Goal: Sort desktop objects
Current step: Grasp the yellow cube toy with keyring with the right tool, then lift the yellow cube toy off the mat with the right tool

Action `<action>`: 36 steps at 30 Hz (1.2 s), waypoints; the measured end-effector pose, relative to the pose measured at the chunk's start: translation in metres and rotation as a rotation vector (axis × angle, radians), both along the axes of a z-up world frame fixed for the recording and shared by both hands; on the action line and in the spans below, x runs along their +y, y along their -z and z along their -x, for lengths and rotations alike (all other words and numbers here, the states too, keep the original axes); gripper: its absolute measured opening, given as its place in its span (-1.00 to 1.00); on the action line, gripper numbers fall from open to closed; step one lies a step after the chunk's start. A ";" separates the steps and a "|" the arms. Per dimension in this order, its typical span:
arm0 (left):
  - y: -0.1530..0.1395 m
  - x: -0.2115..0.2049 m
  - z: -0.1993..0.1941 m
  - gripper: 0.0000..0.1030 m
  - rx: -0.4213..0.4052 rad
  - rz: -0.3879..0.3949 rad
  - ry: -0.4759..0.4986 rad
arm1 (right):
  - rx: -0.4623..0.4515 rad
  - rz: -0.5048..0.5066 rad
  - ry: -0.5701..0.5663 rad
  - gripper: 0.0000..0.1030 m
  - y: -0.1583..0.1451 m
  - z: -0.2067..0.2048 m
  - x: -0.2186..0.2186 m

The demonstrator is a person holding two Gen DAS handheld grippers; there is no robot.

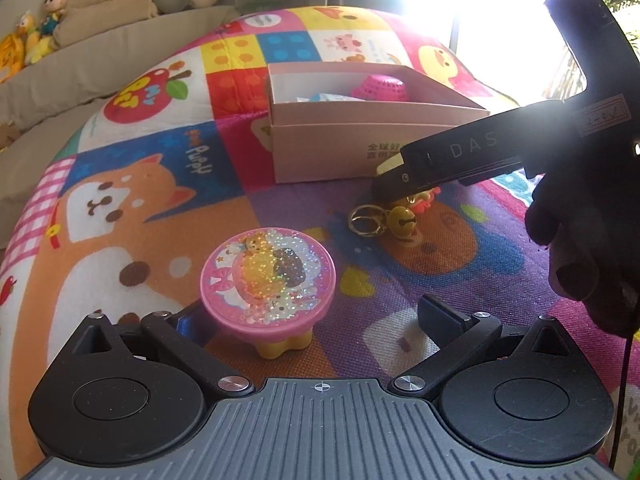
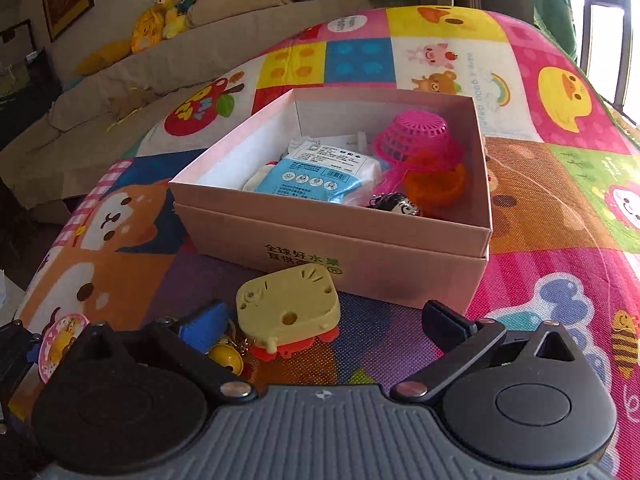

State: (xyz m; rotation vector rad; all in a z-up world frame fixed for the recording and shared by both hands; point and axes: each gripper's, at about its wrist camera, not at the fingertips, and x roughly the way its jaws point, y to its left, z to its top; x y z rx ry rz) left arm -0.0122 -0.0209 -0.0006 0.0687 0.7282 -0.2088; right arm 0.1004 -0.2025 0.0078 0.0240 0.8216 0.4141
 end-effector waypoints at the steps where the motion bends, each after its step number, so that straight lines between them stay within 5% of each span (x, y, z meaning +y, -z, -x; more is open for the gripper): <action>1: 0.000 0.000 0.000 1.00 0.000 0.001 0.000 | 0.029 -0.036 -0.019 1.00 0.000 0.000 0.000; 5: 0.000 0.000 0.000 1.00 0.000 0.003 0.000 | 0.056 -0.169 -0.110 1.00 -0.012 0.015 -0.003; 11: 0.000 0.000 0.000 1.00 -0.001 0.010 -0.001 | -0.126 0.030 -0.066 1.00 -0.025 0.028 -0.004; 19: 0.000 0.001 0.000 1.00 0.000 0.007 -0.001 | -0.003 -0.041 -0.082 1.00 -0.008 0.002 -0.004; 24: 0.000 0.001 0.000 1.00 -0.001 0.008 -0.001 | -0.019 -0.136 -0.248 0.99 -0.020 0.022 0.015; 27: -0.001 0.001 0.000 1.00 0.000 0.008 -0.001 | -0.118 -0.063 -0.227 0.99 -0.031 0.035 0.021; 30: -0.001 0.002 0.000 1.00 0.000 0.008 -0.001 | -0.205 0.120 -0.168 0.73 -0.029 0.035 0.032; 32: -0.001 0.002 0.000 1.00 -0.001 0.009 -0.001 | -0.194 0.169 -0.162 0.52 -0.021 0.029 0.035; 36: 0.000 0.002 0.000 1.00 0.000 0.007 0.000 | -0.160 0.178 -0.151 0.47 -0.008 0.016 0.035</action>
